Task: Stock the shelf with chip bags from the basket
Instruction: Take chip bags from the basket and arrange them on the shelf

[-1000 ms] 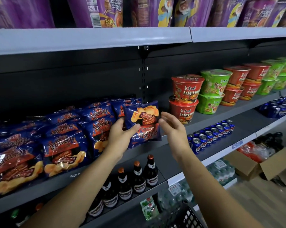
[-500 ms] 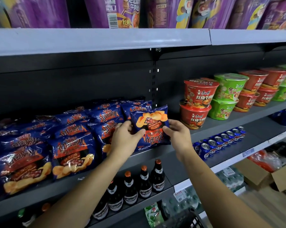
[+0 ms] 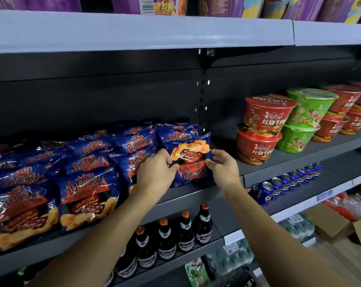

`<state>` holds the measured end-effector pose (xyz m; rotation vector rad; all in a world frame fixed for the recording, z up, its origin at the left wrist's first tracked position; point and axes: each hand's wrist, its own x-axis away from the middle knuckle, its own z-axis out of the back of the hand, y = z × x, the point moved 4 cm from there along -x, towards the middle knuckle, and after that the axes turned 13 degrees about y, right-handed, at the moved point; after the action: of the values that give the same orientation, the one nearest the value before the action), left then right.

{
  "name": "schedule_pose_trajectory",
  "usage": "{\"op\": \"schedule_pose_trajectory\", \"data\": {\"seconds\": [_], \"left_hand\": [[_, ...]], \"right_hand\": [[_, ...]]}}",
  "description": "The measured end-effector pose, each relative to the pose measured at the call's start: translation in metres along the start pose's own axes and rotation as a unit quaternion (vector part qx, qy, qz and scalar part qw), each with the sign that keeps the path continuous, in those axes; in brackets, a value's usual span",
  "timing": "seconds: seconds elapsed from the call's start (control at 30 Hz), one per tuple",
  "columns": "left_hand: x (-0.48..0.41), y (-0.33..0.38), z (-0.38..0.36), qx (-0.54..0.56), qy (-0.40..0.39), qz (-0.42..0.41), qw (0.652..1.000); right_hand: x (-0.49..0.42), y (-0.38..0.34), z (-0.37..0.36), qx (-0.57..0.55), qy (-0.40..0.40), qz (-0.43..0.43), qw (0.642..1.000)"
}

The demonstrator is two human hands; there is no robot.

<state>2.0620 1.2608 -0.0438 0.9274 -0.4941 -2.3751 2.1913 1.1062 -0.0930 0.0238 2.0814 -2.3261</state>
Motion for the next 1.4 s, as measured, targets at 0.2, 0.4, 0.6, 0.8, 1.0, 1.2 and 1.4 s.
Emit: {"op": "schedule_pose_trajectory", "data": {"seconds": [0.2, 0.4, 0.6, 0.8, 1.0, 1.2, 1.4], "left_hand": [[-0.004, -0.007, -0.005, -0.001, -0.002, -0.008, 1.0], [-0.004, -0.009, -0.009, -0.011, -0.002, -0.019, 1.0], [-0.005, -0.01, -0.011, -0.009, 0.002, -0.028, 1.0], [-0.004, -0.012, -0.011, -0.001, 0.004, -0.033, 0.999], [-0.004, -0.005, 0.0, 0.008, 0.016, -0.03, 0.999], [-0.023, 0.013, 0.018, 0.036, 0.046, -0.078, 0.995], [-0.027, 0.023, 0.004, 0.193, -0.079, 0.029, 0.978]], "right_hand": [[-0.006, 0.005, -0.009, 0.008, -0.001, -0.005, 1.0], [-0.006, 0.003, -0.01, 0.008, -0.006, 0.008, 1.0], [-0.005, 0.003, -0.009, 0.01, -0.011, 0.005, 1.0], [-0.002, 0.002, -0.008, 0.002, -0.01, 0.0, 1.0], [-0.001, -0.007, -0.002, -0.048, 0.006, 0.02, 0.999], [-0.002, -0.048, 0.002, -0.002, -0.034, 0.174, 0.984], [0.006, -0.082, 0.003, 0.095, -0.02, 0.366, 0.925]]}}
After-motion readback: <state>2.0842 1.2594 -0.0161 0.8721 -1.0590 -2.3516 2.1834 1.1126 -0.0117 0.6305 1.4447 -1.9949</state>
